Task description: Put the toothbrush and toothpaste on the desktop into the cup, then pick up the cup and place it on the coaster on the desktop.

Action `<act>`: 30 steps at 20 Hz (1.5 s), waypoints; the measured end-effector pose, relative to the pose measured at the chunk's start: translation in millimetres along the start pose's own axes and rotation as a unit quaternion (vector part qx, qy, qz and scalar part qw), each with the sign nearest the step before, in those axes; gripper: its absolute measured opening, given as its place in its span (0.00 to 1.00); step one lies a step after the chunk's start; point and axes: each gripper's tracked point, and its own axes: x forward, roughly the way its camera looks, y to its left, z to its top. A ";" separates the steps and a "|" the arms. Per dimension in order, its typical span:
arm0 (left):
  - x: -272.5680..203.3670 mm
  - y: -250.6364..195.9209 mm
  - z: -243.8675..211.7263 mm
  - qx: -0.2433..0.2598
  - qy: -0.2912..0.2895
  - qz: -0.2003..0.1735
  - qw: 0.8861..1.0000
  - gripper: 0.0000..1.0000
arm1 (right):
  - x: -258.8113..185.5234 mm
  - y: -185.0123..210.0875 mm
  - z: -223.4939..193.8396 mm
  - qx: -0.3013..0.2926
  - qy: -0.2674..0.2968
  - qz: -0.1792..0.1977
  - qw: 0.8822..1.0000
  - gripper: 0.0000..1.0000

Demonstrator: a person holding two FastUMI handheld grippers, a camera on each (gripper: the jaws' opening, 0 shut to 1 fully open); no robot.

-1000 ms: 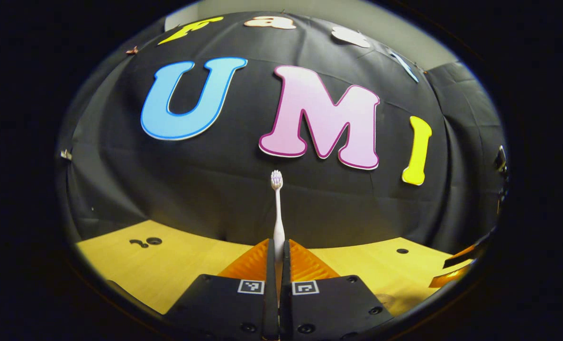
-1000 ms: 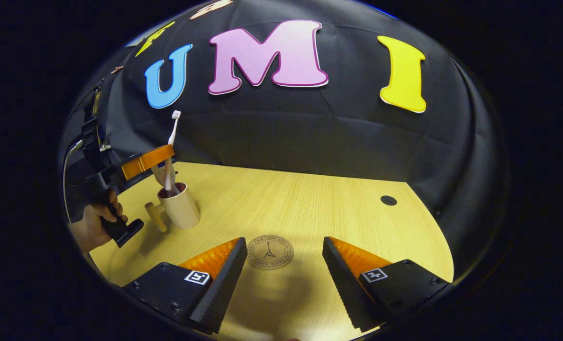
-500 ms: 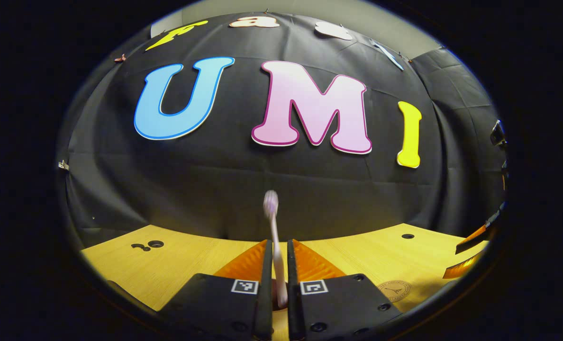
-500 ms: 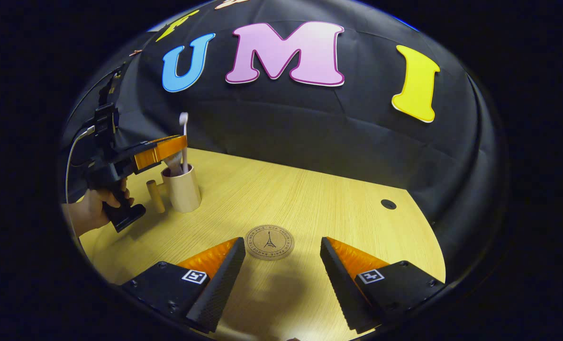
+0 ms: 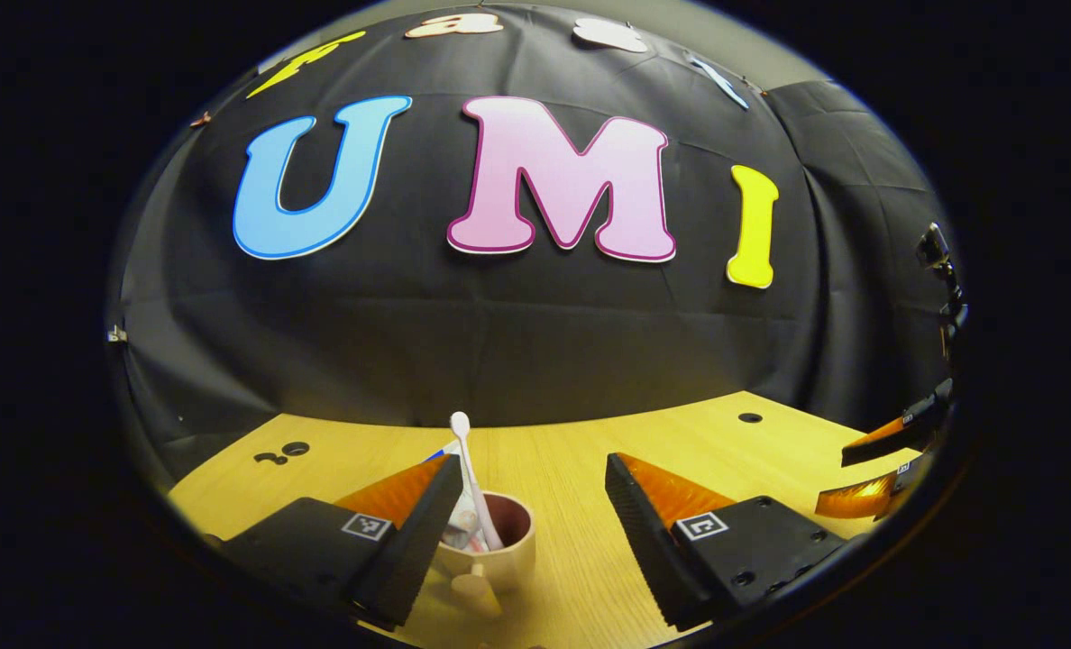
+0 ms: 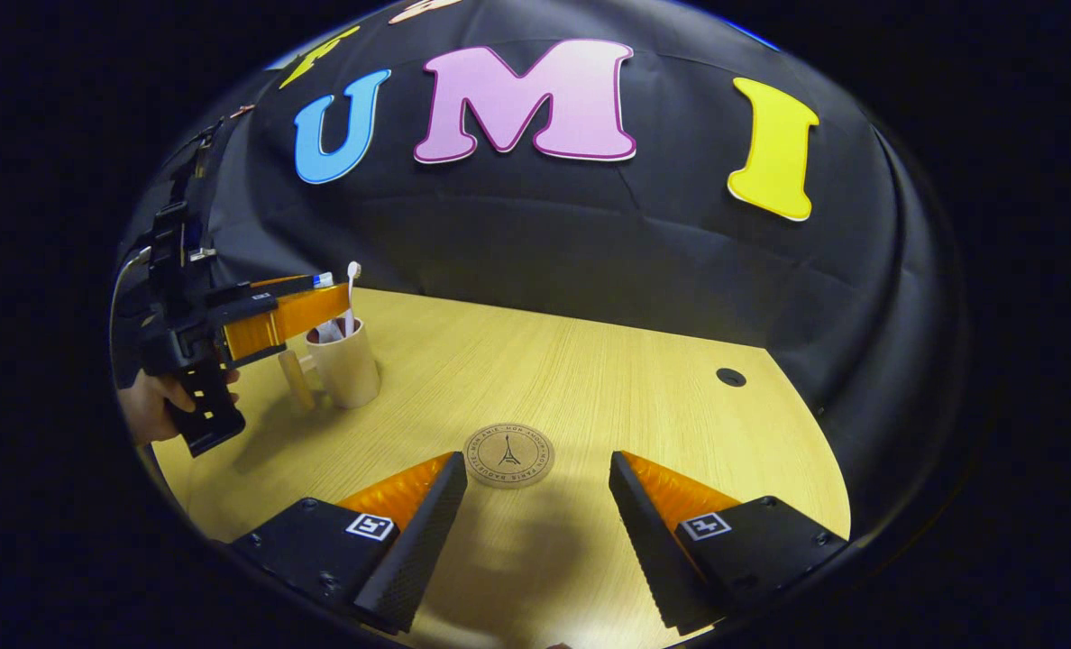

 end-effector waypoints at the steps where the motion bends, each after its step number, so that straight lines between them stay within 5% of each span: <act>1: -4.3 0.2 2.9 0.002 0.004 0.000 1.000 0.99 | -2.3 -1.3 1.8 0.003 -0.002 -0.001 1.000 0.98; 8: -31.4 27.5 11.0 -0.016 0.080 0.031 0.996 0.99 | -24.3 -13.7 6.7 0.023 -0.001 -0.009 1.000 0.98; 13: -35.8 40.0 -2.7 -0.018 0.187 0.044 0.981 0.99 | -49.7 -36.6 -1.5 0.052 0.014 -0.035 0.998 0.98; 19: -31.4 27.3 -28.7 -0.001 0.291 0.021 0.956 0.99 | -77.4 -75.4 -18.7 0.090 0.030 -0.079 0.992 0.98; 30: -8.6 22.9 -105.7 0.005 0.453 -0.003 0.892 0.99 | -120.9 -139.9 -80.6 0.145 0.086 -0.171 0.971 0.98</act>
